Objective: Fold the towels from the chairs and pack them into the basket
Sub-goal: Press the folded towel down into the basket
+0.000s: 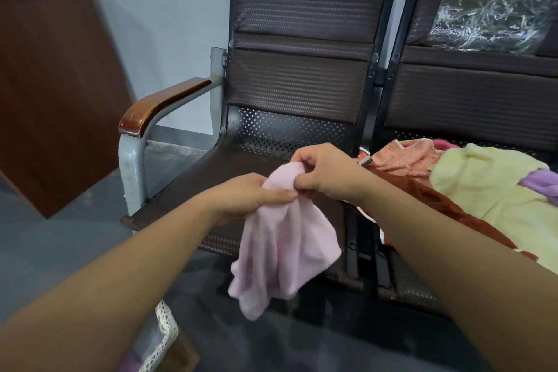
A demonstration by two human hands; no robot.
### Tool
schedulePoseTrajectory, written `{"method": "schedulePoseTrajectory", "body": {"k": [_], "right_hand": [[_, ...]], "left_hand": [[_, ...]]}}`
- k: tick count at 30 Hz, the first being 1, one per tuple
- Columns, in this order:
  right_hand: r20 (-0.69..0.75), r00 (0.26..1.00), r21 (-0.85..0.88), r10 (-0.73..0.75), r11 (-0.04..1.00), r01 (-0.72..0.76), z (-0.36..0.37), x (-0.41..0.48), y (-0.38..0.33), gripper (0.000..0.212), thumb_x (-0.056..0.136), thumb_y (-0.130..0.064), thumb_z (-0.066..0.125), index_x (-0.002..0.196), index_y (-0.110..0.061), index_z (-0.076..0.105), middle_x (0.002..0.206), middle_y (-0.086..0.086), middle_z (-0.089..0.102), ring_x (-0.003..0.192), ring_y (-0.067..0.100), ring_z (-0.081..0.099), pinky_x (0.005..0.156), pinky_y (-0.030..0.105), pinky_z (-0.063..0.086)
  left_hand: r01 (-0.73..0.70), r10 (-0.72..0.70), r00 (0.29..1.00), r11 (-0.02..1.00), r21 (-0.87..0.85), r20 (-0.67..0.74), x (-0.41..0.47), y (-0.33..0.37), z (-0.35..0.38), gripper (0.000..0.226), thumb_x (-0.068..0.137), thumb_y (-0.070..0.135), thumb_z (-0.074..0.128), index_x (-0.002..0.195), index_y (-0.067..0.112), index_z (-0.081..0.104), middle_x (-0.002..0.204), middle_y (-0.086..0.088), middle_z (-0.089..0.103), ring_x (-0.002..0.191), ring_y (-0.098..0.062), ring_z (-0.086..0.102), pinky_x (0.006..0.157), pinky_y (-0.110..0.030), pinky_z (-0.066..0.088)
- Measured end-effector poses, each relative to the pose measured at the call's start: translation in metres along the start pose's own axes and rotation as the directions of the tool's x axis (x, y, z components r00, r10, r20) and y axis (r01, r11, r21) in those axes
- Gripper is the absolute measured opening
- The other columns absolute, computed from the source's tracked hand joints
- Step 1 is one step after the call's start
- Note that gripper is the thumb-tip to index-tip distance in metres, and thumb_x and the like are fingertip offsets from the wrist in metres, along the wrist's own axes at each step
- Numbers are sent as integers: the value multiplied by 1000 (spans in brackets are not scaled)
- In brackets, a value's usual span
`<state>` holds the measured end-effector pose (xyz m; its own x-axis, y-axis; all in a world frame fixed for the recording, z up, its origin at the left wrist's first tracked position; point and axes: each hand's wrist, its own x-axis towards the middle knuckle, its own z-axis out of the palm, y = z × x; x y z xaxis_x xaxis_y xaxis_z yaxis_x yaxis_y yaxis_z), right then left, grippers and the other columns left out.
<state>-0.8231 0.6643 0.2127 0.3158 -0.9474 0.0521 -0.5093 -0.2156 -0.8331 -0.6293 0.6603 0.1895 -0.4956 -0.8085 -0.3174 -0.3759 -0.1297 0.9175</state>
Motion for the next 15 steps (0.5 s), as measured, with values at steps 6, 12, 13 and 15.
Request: {"method": "schedulePoseTrajectory", "body": {"k": [6, 12, 13, 15], "right_hand": [[-118, 942, 236, 314, 930, -280, 4, 2, 39, 23, 88, -12, 73, 110, -8, 66, 100, 11, 67, 77, 23, 67, 76, 41, 59], [173, 514, -31, 840, 526, -850, 17, -14, 78, 82, 88, -72, 52, 118, 4, 59, 110, 18, 68, 90, 33, 67, 80, 41, 56], [272, 447, 61, 852, 448, -892, 21, -15, 82, 91, 86, -76, 52, 126, 6, 53, 121, 22, 64, 98, 36, 65, 86, 45, 55], [423, 444, 395, 790, 281, -875, 31, -12, 86, 93, 83, -73, 60, 132, 6, 47, 126, 24, 59, 98, 38, 63, 80, 46, 56]], "left_hand": [[-97, -36, 981, 760, -643, -191, 6, -6, -9, 41, 100, 26, 55, 125, -6, 60, 118, -22, 69, 114, -33, 66, 102, -45, 49], [-180, -66, 962, 580, -794, -266, 1, 1, -15, 42, 102, 23, 51, 126, -11, 55, 120, -25, 67, 114, -33, 66, 101, -43, 49], [-193, -64, 960, 553, -810, -273, 1, 1, -14, 40, 102, 21, 51, 125, -11, 56, 119, -24, 68, 113, -32, 67, 102, -42, 49], [-201, -51, 964, 506, -839, -262, 1, 2, -11, 34, 101, 18, 49, 119, -10, 59, 112, -21, 71, 104, -29, 71, 94, -40, 53]]}}
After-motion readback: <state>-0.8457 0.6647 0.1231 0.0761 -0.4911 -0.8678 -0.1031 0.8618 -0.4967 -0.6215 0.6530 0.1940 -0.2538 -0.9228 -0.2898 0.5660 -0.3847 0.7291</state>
